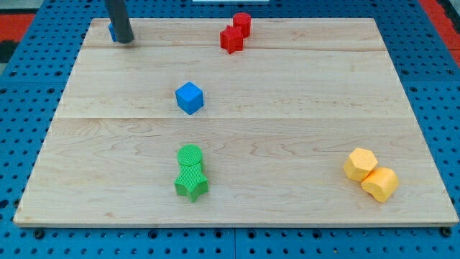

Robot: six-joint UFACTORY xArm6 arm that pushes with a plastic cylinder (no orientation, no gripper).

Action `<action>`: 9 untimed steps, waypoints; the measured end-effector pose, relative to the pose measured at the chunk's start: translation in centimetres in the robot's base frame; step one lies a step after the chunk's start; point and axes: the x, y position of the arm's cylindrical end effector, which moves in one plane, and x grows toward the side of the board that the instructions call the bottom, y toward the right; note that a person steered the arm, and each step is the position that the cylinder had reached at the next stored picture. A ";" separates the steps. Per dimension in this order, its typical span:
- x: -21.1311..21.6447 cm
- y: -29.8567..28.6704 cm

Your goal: Push the blue cube to the bottom of the blue triangle

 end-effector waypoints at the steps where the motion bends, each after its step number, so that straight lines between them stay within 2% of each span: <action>1: 5.4 10.5; 2: 9.6 19.4; 3: 15.4 19.2; 4: 15.6 13.4; 5: 13.2 9.3; 7: 8.6 5.1; 8: 8.6 3.7; 9: 10.3 3.6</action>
